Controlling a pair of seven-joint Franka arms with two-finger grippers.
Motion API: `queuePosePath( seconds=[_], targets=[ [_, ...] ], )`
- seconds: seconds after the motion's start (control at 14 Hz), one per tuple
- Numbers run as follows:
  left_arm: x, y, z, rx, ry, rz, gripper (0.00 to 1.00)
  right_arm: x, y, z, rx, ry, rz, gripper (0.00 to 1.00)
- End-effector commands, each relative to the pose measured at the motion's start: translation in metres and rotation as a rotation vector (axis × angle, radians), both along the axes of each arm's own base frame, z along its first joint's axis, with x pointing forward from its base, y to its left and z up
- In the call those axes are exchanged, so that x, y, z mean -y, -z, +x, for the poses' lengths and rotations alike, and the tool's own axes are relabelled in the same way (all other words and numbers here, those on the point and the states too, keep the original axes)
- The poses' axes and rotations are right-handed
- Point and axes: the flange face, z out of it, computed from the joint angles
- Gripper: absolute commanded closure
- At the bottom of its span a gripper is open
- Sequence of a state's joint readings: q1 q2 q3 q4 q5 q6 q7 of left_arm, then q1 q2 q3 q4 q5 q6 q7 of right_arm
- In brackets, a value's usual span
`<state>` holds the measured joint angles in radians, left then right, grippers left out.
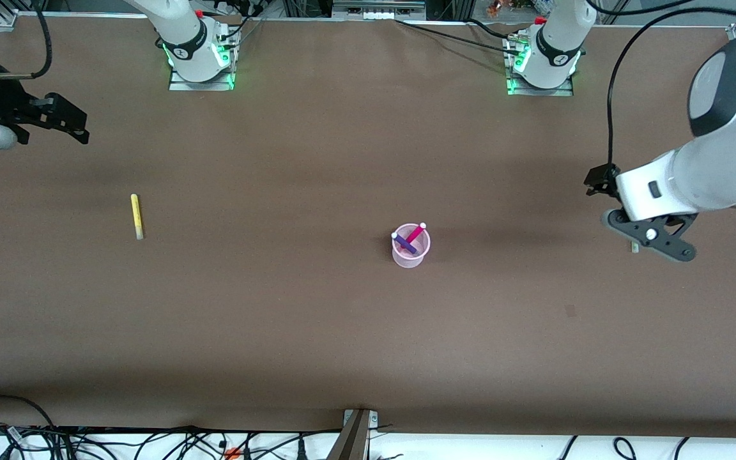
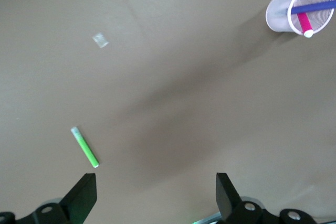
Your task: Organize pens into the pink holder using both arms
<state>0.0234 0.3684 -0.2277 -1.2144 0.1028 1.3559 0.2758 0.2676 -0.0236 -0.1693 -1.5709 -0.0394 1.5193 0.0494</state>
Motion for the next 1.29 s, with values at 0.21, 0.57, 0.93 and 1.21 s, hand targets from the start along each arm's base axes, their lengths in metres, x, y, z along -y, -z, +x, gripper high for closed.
queuePosePath(
  seconds=[0.21,0.57,0.93,1.21],
  targets=[
    [-0.044,-0.026,-0.072,0.206,-0.362,-0.023,0.0,0.0,-0.006,0.0,0.002,-0.005,-0.019,0.0],
    [-0.046,-0.036,-0.095,0.204,-0.344,-0.003,0.0,0.008,-0.003,0.001,-0.004,0.012,-0.02,0.0],
    [-0.05,-0.039,-0.085,0.209,-0.36,-0.007,0.0,-0.001,-0.001,0.005,0.006,-0.004,-0.026,0.0],
    [-0.052,-0.037,-0.084,0.203,-0.368,-0.017,0.0,0.0,0.0,0.005,0.005,-0.003,-0.024,0.0]
  ],
)
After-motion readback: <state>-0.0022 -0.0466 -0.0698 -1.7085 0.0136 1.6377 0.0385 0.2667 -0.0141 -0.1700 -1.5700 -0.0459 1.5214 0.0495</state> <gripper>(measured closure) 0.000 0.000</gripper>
